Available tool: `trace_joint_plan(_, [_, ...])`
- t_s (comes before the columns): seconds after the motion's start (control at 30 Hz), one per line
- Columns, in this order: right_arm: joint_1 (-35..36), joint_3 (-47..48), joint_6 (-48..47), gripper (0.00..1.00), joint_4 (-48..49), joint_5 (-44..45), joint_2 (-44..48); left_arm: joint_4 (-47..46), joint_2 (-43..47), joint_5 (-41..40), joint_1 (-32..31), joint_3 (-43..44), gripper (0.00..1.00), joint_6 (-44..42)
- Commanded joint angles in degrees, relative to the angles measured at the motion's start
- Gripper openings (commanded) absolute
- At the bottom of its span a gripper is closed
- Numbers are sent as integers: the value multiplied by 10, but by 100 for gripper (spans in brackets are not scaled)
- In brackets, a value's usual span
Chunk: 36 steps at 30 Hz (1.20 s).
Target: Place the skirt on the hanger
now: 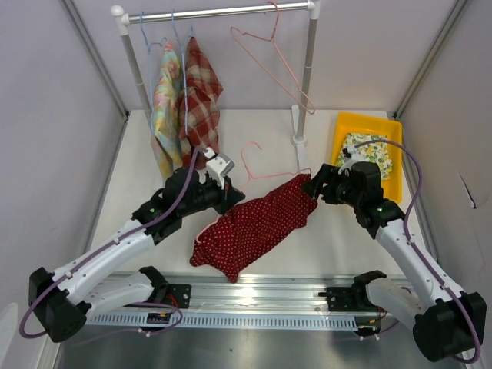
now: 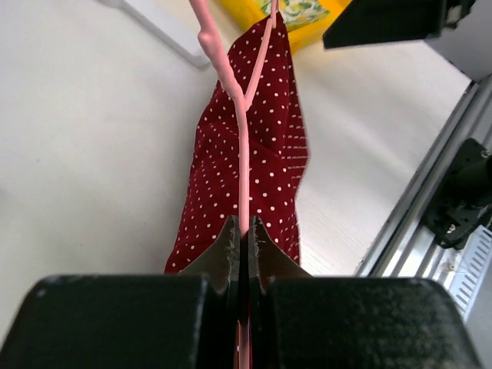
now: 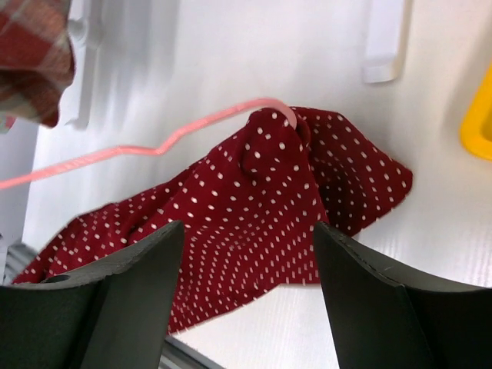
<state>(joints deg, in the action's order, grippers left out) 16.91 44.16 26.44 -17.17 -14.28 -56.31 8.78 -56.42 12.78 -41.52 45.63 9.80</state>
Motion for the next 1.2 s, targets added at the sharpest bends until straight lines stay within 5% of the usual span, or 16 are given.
trace_joint_plan(0.0, [-1, -26, -16, 75, 41, -49, 32, 18, 31, 30, -3, 59, 0, -12])
trace_joint_plan(0.53, [0, -72, -15, 66, 202, -87, 9, 67, 56, 87, -3, 118, 0, -14])
trace_joint_plan(0.83, [1, -65, -9, 20, 207, -79, -4, 66, 55, 78, -1, 126, 0, -12])
trace_joint_plan(1.17, [-49, -10, -33, 7, 83, -17, 53, 72, 82, 29, 14, 118, 0, -13])
